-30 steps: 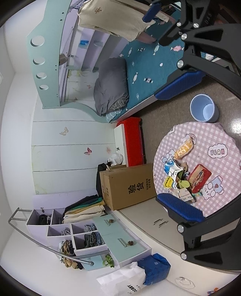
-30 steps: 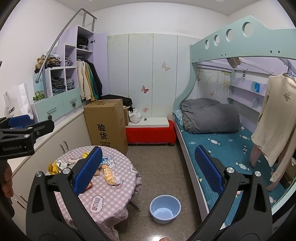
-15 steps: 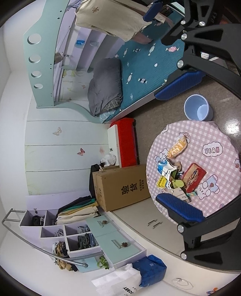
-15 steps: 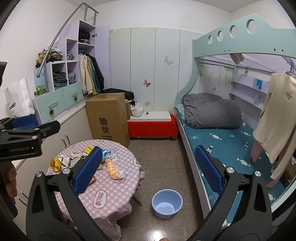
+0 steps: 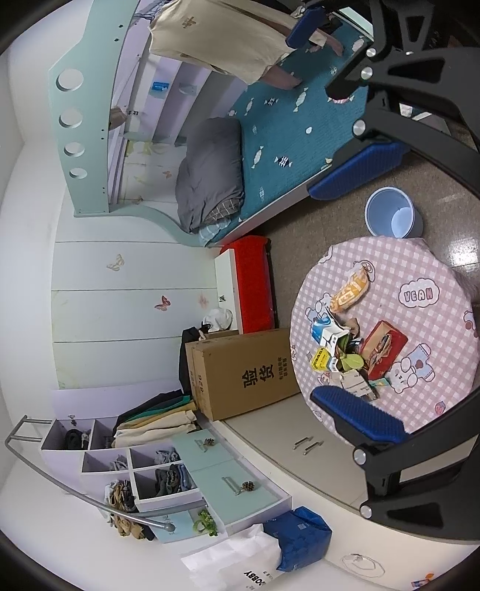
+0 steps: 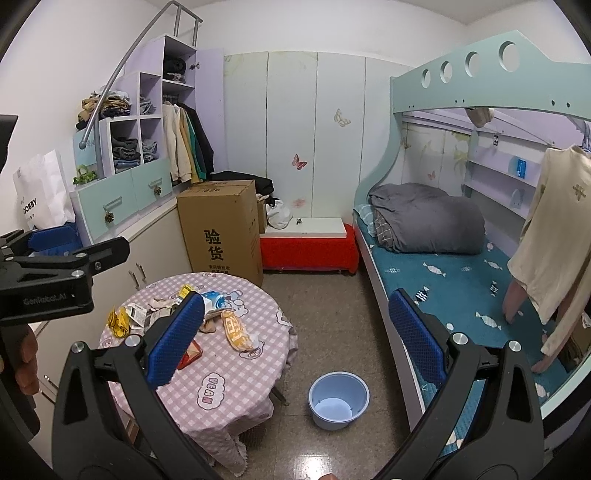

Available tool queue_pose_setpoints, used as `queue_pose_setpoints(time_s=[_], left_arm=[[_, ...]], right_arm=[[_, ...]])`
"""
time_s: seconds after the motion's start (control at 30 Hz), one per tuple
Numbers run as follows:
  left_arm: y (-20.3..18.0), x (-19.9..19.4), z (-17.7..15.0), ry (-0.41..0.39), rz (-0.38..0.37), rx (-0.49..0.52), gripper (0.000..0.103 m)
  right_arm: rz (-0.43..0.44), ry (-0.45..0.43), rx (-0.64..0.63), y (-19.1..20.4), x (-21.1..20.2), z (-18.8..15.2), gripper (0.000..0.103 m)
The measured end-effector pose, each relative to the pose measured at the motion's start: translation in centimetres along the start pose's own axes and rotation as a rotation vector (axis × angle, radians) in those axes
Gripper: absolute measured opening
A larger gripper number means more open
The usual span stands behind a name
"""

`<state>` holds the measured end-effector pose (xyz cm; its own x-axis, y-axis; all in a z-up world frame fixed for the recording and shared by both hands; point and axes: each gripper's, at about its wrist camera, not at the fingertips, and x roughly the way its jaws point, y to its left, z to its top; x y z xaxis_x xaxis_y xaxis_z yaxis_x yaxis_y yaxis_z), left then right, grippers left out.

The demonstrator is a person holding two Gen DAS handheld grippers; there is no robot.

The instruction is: Collect trash

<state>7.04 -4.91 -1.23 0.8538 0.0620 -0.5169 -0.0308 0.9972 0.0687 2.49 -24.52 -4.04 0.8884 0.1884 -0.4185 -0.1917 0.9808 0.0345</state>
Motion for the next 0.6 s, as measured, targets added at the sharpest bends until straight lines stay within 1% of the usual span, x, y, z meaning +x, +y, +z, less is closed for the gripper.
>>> queue_pose_setpoints(time_s=[0.1, 0.17, 0.3, 0.5, 0.6], left_arm=[[-0.1, 0.3, -0.5, 0.002, 0.015, 0.008, 0.099], [-0.4, 0.5, -0.3, 0.015, 0.011, 0.002, 0.099], [-0.9, 0.5, 0.3, 0.016, 0.022, 0.0, 0.099], [-1.8, 0.9, 1.4, 0.021, 0.034, -0.021, 0.099], [-2.4, 1.2, 1.4, 0.022, 0.039, -0.027, 0.099]], right_arm=[[0.0, 0.014, 0.004, -0.3, 0.4, -0.7, 0.097], [0.012, 0.023, 0.021, -0.8, 0.6, -0.9, 0.097], [0.034, 0.036, 0.031, -1.6, 1.2, -0.2, 0.097], [0.055, 0.026, 0.034, -2.9, 1.7, 0.8, 0.097], [0.062, 0.025, 0.029, -3.6, 2.1, 1.0, 0.097]])
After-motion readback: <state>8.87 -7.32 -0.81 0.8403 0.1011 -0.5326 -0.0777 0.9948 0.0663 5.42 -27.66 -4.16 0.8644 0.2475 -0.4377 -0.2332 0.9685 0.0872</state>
